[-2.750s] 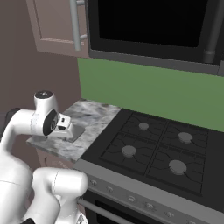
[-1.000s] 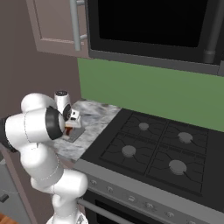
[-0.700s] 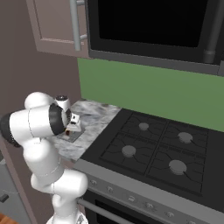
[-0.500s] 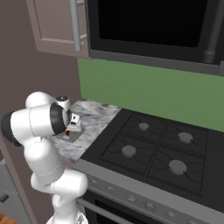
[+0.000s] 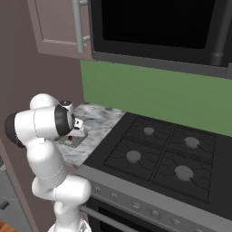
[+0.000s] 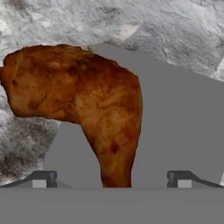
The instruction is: Take the chicken drumstick from the fridge and place it on the digital scale on the counter by the fridge. Wait a few seconds for a reading, then move it to the plate on the dining counter.
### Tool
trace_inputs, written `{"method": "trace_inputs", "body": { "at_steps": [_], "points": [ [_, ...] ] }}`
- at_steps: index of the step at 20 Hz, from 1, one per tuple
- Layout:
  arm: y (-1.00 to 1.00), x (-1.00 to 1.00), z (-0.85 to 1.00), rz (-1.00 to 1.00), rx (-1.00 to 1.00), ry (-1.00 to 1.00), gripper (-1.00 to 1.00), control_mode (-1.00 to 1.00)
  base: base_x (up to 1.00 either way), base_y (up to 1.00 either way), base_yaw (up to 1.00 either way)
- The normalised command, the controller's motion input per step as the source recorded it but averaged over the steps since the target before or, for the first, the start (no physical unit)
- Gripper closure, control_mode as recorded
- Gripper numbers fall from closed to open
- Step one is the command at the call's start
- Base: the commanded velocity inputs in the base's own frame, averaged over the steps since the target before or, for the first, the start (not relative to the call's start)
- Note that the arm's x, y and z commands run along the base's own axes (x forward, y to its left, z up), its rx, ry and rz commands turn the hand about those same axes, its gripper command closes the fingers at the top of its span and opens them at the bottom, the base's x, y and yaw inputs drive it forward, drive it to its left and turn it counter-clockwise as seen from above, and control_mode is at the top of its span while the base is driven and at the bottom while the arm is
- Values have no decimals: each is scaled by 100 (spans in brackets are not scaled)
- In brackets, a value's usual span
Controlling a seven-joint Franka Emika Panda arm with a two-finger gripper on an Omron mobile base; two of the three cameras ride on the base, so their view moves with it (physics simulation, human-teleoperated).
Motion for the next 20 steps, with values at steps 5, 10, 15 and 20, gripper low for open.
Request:
{"method": "trace_inputs", "body": {
  "at_steps": [5, 10, 15, 20],
  "points": [
    [0, 0, -15, 0, 0, 0, -100, -100, 0, 0, 0],
    [0, 0, -7, 0, 0, 0, 100, -100, 0, 0, 0],
    [0, 0, -3, 0, 0, 0, 100, -100, 0, 0, 0],
    [0, 0, 0, 0, 0, 0, 100, -100, 0, 0, 0]
  ]
}}
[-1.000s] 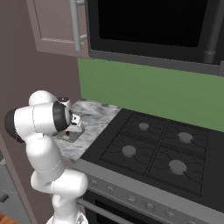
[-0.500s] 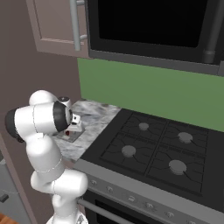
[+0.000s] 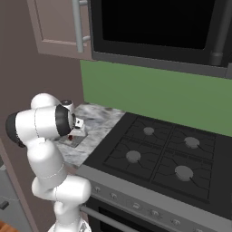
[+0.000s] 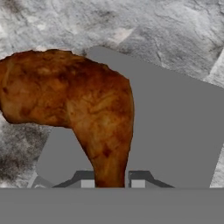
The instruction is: Take the chicken drumstick from the fridge and place it on the digital scale on the counter by the fridge. Wait a few seconds for a reading, then move it to the plate on the dining counter.
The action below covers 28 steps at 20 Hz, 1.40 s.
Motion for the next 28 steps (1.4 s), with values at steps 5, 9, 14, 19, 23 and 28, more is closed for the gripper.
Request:
{"method": "trace_inputs", "body": {
  "at_steps": [5, 9, 14, 19, 23, 28],
  "points": [
    [0, 0, 0, 0, 0, 2, 100, -100, 0, 0, 0],
    [0, -3, 26, 0, 0, 0, 100, -100, 0, 0, 0],
    [-12, -53, 88, 0, 0, 0, 100, -100, 0, 0, 0],
    [-27, -89, 100, 0, 0, 0, 100, -100, 0, 0, 0],
    [-31, -100, 88, 0, 0, 0, 100, -100, 0, 0, 0],
    [-42, -91, 66, 0, 0, 0, 100, -100, 0, 0, 0]
  ]
}}
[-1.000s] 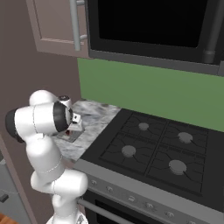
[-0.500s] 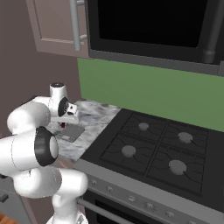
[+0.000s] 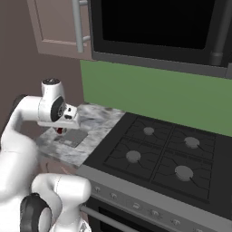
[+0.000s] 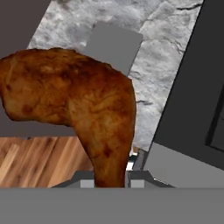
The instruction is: Take the chicken drumstick from the fridge and place it on the digital scale on the counter by the fridge. Wait a few seconds for a reading, then move it to the plate on the dining counter.
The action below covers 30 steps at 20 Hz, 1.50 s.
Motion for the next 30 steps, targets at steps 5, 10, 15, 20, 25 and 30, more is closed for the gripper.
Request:
{"method": "trace_inputs", "body": {
  "at_steps": [5, 10, 15, 20, 25, 30],
  "points": [
    [-49, -87, 60, 0, 0, 0, 100, -100, 0, 0, 0],
    [-54, -71, 61, 0, 0, -2, 100, -100, 0, 0, 0],
    [-53, -63, 58, -3, 0, -4, 100, -100, 0, 0, 0],
    [-41, -55, 41, -7, 0, -6, 100, -100, 0, 0, 0],
    [-12, -53, 21, -7, 0, -9, 100, -100, 0, 0, 0],
    [0, -7, 0, 0, 0, -2, 100, -100, 0, 0, 0]
  ]
}}
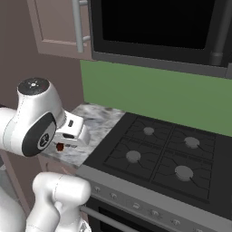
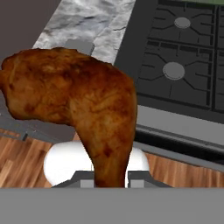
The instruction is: Take the chicken drumstick from the fridge and place it on the digital scale on the counter by the fridge. Wait a few seconds for a reading, then move it to the plate on the dining counter.
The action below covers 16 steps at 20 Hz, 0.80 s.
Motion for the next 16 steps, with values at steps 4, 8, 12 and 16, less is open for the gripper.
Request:
{"method": "trace_inputs", "body": {
  "at_steps": [4, 8, 12, 16],
  "points": [
    [0, 0, 0, 0, 0, 0, 100, -100, 0, 0, 0],
    [0, -1, 0, 0, 0, 1, 100, 100, -5, 0, -1],
    [0, 0, 0, 0, 0, 0, 100, 100, -68, -3, -18],
    [0, 0, 0, 0, 0, 0, 100, 100, -82, 0, -34]
  ]
}}
